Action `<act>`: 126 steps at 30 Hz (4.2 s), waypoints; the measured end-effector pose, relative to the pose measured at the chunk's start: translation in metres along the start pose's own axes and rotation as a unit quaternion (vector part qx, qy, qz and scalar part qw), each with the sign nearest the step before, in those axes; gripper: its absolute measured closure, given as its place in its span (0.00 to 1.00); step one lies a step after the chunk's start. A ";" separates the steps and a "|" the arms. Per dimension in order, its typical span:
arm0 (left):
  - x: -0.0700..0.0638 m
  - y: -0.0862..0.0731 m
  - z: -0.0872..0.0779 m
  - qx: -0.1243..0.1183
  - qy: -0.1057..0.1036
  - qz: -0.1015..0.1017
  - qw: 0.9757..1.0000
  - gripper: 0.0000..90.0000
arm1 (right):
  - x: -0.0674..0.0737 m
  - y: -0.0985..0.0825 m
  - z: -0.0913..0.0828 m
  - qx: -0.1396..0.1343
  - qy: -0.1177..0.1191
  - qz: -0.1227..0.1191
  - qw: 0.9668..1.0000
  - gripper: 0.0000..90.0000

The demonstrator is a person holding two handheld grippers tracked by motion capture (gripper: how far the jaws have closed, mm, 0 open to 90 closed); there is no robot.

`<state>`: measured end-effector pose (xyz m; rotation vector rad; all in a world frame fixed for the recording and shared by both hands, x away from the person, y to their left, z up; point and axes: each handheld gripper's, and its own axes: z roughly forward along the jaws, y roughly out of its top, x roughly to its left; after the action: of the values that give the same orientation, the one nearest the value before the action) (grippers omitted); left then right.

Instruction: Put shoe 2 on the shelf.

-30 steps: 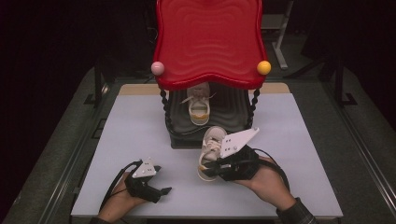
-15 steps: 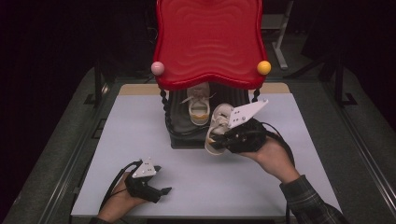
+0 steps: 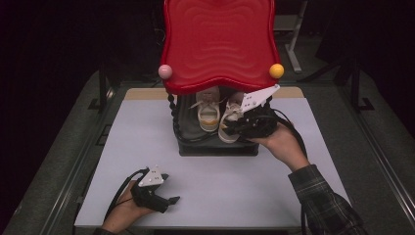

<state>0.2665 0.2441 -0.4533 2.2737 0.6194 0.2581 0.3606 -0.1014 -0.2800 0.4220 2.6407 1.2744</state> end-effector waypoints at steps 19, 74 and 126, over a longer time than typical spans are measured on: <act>0.000 0.000 0.000 0.000 0.001 0.001 1.000 0.14 | -0.010 -0.011 0.023 0.018 -0.018 -0.006 1.000 0.88; 0.011 0.195 0.034 -0.099 0.033 0.038 0.994 1.00 | -0.008 -0.077 0.011 -0.070 -0.161 0.156 0.972 1.00; 0.004 0.206 0.038 -0.107 0.020 0.044 0.993 0.98 | -0.003 -0.075 0.010 -0.075 -0.169 0.155 0.970 1.00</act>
<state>0.3562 0.0991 -0.3317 2.0959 0.4886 0.3938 0.3532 -0.1396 -0.3445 0.9633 2.2378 1.3331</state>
